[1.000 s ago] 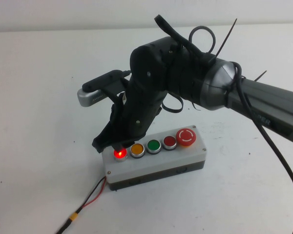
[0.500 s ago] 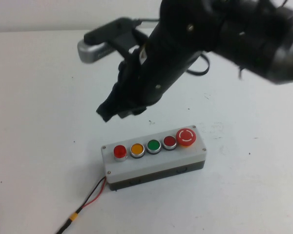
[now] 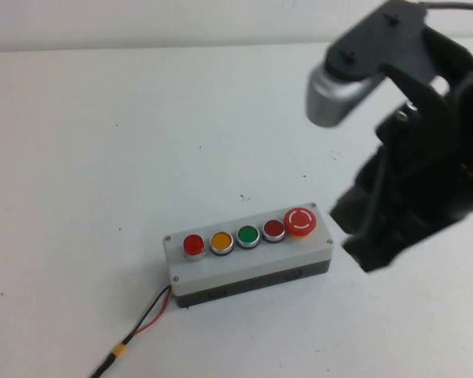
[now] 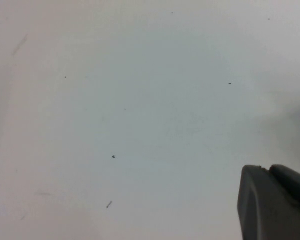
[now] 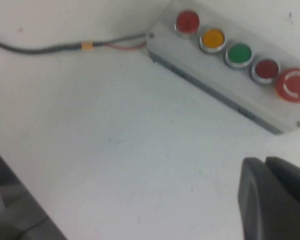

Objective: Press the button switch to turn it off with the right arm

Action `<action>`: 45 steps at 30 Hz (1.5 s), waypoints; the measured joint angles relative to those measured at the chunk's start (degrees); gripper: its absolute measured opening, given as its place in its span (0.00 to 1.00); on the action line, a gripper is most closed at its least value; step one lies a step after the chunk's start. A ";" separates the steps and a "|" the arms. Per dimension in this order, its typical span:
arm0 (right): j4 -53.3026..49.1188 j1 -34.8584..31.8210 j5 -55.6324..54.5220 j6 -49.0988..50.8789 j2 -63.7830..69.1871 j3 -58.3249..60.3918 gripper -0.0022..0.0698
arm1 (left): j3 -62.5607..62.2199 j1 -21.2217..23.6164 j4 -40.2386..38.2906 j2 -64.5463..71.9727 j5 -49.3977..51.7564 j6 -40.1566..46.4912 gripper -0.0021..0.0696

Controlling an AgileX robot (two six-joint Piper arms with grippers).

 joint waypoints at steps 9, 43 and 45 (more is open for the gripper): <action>-5.78 0.00 1.75 0.00 -8.74 10.38 0.01 | 0.00 0.00 0.00 0.00 0.00 0.00 0.03; -4.51 -40.80 -56.68 1.74 -73.38 85.66 0.01 | 0.00 0.00 0.00 0.00 0.00 0.00 0.03; -3.66 -40.80 -52.26 1.74 -75.31 85.66 0.01 | 0.00 0.00 0.00 0.00 0.00 0.00 0.03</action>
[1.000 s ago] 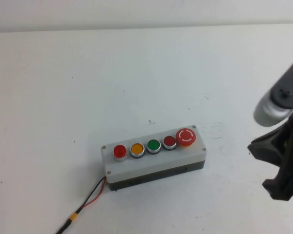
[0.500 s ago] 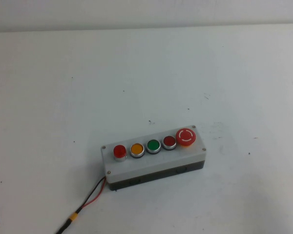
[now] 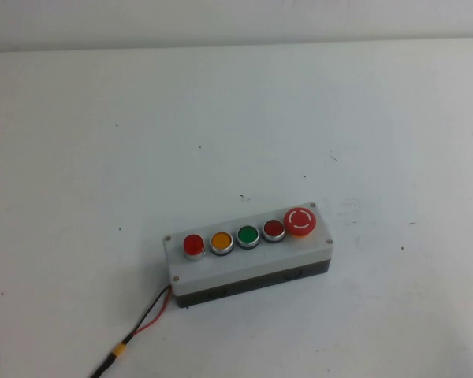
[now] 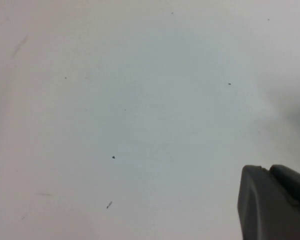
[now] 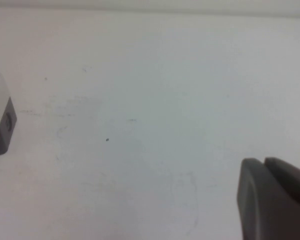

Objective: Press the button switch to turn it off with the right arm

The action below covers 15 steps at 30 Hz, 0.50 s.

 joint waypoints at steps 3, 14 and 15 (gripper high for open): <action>0.91 -0.04 2.89 0.00 -0.46 0.03 0.01 | 0.00 0.00 0.00 0.00 0.00 0.00 0.03; 1.35 -0.04 3.43 0.00 -0.46 0.03 0.01 | 0.00 0.00 0.00 0.00 0.00 0.00 0.03; 1.35 -0.04 3.43 0.00 -0.46 0.03 0.01 | 0.00 0.00 0.00 0.00 0.00 0.00 0.03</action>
